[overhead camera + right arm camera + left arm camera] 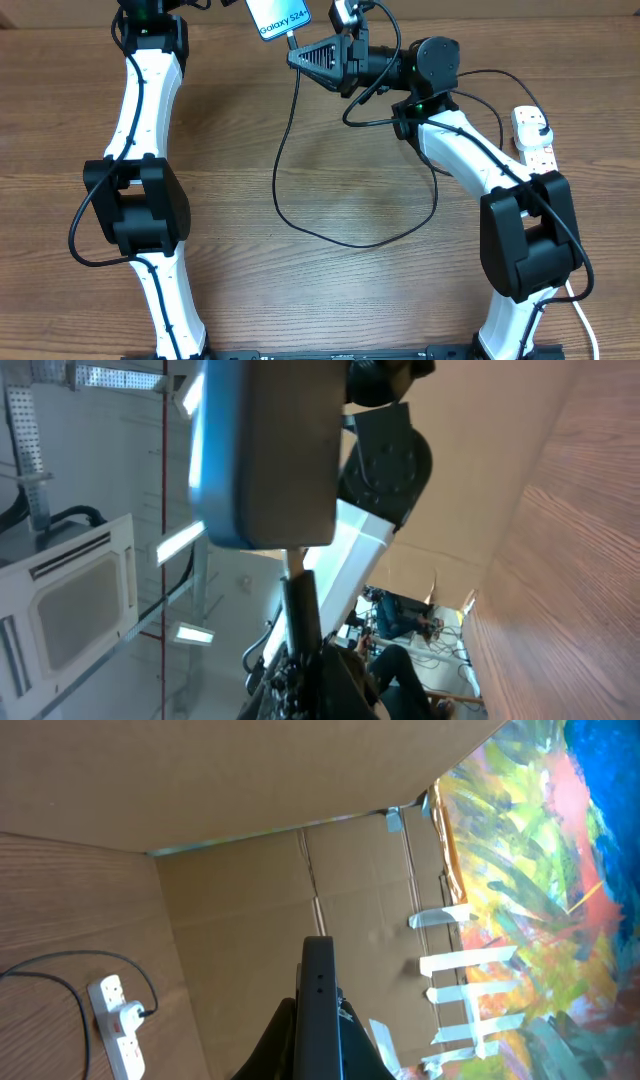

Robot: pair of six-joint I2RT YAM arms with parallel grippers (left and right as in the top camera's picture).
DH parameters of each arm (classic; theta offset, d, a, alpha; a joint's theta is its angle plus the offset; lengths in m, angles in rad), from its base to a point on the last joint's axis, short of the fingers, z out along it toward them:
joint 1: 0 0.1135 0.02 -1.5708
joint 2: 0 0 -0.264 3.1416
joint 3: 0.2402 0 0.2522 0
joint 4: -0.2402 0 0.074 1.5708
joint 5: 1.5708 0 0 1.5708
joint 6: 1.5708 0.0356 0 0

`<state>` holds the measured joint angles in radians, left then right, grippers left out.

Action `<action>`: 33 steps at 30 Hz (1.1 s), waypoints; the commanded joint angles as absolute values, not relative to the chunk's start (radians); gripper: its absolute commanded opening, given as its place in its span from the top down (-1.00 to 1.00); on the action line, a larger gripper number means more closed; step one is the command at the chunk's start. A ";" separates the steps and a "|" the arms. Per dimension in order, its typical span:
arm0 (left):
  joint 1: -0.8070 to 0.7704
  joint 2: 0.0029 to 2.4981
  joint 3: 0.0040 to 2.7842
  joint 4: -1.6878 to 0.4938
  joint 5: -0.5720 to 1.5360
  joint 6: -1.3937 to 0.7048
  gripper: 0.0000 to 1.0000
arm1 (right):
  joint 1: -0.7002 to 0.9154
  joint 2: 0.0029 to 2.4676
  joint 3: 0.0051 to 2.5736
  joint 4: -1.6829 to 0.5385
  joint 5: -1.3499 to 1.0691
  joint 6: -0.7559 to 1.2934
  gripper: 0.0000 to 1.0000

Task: Plug charger to phone and switch on socket

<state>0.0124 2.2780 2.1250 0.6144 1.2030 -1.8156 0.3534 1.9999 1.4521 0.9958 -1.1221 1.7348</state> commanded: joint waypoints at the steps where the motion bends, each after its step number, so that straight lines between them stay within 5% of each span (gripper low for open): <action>1: -0.002 2.240 2.143 0.623 1.221 -1.832 0.92 | 0.360 1.977 1.466 0.956 -1.116 1.694 0.92; 23: -0.039 2.240 2.143 0.622 1.378 -1.697 0.92 | 0.360 1.977 1.466 0.914 -1.074 1.644 0.92; 24: -0.036 2.240 2.143 0.622 1.373 -1.697 0.92 | 0.358 1.977 1.466 0.914 -1.082 1.639 0.63; 25: -0.030 2.240 2.143 0.622 1.367 -1.696 0.91 | 0.358 1.977 1.466 0.913 -1.091 1.617 0.13; 26: -0.021 2.240 2.143 0.622 1.361 -1.679 0.92 | 0.358 1.977 1.466 0.913 -1.096 1.606 -0.63; 27: -0.002 2.240 2.143 0.622 1.358 -1.650 0.92 | 0.358 1.977 1.466 0.913 -1.100 1.606 -1.00; 33: 0.113 2.240 2.143 0.565 1.384 -1.607 0.92 | 0.326 1.977 1.466 0.760 -1.098 1.477 -1.00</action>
<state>0.0444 2.2780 2.1250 0.5671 1.3640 -1.6409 0.3561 1.9991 1.4525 0.8501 -1.1141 1.5921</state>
